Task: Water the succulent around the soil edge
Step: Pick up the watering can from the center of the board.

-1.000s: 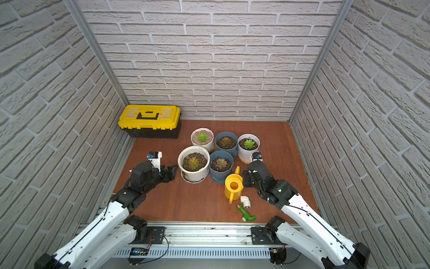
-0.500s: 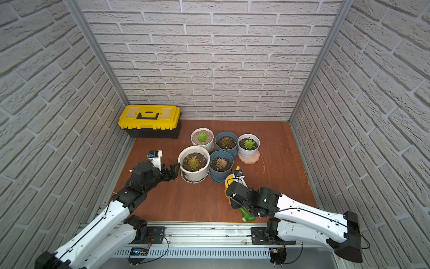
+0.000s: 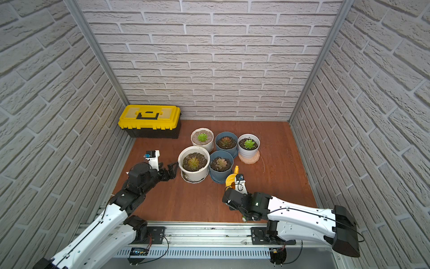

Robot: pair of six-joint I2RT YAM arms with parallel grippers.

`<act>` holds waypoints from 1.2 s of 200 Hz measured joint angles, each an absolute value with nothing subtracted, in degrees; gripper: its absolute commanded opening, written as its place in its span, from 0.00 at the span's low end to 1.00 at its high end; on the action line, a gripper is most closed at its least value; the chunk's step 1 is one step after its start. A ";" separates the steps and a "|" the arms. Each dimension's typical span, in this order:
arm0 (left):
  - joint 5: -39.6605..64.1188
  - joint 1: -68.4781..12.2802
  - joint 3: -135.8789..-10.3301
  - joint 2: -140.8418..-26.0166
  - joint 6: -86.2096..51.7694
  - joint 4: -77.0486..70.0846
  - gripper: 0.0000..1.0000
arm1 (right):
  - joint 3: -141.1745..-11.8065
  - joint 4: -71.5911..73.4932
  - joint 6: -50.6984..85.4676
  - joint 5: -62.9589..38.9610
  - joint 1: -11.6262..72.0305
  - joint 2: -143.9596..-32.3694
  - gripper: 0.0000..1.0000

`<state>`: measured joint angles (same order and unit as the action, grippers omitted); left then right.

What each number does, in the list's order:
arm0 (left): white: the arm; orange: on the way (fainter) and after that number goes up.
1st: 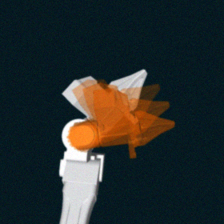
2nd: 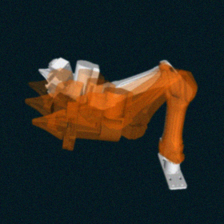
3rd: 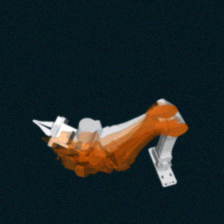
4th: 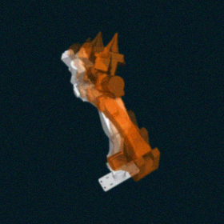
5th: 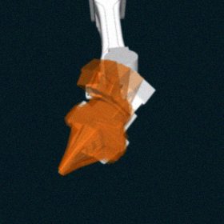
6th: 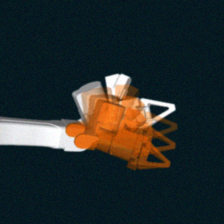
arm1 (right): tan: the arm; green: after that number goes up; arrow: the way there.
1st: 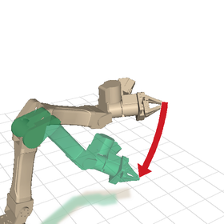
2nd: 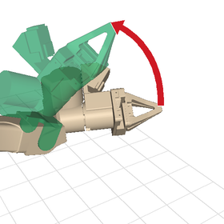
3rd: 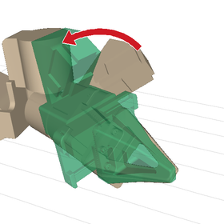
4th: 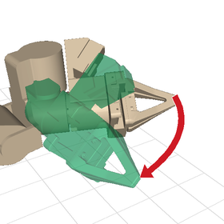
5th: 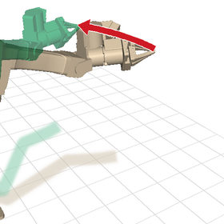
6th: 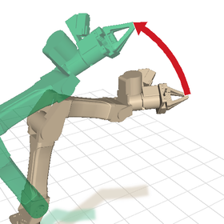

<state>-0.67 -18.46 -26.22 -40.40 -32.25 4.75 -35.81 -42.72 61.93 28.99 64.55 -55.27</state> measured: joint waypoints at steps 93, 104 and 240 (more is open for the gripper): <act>-0.69 -18.46 -26.22 -41.10 -32.25 4.75 0.99 | -29.71 -40.91 63.18 36.23 64.62 -48.86 0.34; -0.69 -18.46 -26.22 -41.10 -32.25 4.75 0.99 | -29.63 -40.12 62.92 36.23 64.62 -50.02 0.23; 3.36 -18.65 -29.36 -43.64 -32.69 5.78 0.98 | -45.08 -49.65 36.62 33.98 64.58 -39.64 0.03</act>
